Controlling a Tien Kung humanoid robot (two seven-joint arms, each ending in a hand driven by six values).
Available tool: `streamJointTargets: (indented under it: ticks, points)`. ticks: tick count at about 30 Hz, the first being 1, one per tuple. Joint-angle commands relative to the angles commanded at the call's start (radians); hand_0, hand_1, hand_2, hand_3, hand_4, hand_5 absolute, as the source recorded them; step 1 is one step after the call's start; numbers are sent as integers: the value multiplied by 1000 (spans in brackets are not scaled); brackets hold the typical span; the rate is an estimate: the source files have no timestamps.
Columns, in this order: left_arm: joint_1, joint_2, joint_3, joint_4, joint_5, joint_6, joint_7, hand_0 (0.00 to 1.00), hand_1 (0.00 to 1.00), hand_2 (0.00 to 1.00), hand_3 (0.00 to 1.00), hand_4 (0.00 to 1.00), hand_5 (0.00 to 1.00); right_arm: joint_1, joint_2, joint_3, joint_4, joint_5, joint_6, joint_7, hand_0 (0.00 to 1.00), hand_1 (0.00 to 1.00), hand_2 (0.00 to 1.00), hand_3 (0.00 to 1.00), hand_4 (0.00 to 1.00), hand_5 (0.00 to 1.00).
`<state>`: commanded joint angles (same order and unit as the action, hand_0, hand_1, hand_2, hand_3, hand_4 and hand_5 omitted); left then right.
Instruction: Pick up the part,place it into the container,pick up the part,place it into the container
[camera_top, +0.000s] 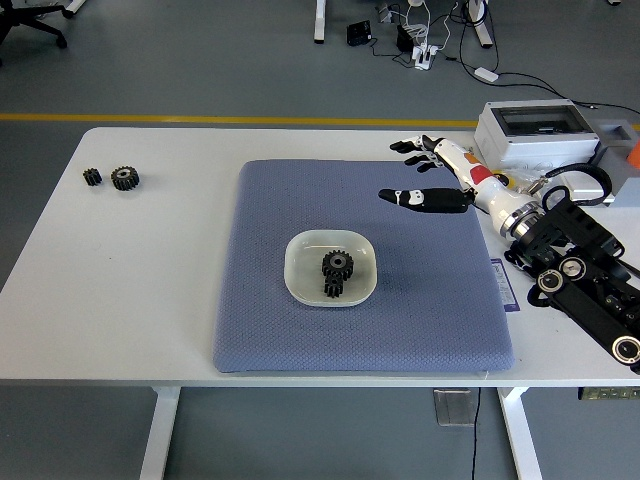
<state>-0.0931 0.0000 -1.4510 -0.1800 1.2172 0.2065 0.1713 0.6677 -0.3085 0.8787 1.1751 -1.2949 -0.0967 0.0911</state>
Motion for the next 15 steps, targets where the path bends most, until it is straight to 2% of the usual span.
streamJointTargets:
  ticks: [3, 4, 6, 9, 10, 15]
  points:
    - [0, 0, -5, 0, 6, -2, -3, 707, 720, 756, 600, 678, 542, -60, 0, 68, 28, 124, 52, 32, 743, 766, 816, 814, 998, 841]
    - [-1, 0, -15, 0, 17, -4, -2, 703, 707, 747, 595, 674, 542, -85, 4, 96, 38, 169, 77, 41, 800, 789, 817, 823, 998, 998]
    - [-2, 0, -35, 0, 47, -6, -2, 703, 707, 747, 595, 674, 542, -127, 9, 145, 53, 253, 105, 53, 800, 789, 817, 823, 998, 998]
    - [-6, 0, -54, 0, 90, -14, -1, 703, 707, 747, 595, 674, 542, -191, 20, 212, 74, 377, 122, 72, 800, 789, 817, 823, 998, 998]
    - [-7, 0, -57, 0, 100, -17, -1, 701, 697, 738, 592, 674, 547, -213, 27, 234, 78, 416, 131, 79, 930, 829, 826, 835, 998, 998]
    - [-6, 0, -60, 0, 104, -18, -4, 701, 697, 738, 592, 674, 547, -346, 89, 364, 80, 607, 202, 109, 930, 829, 826, 835, 998, 998]
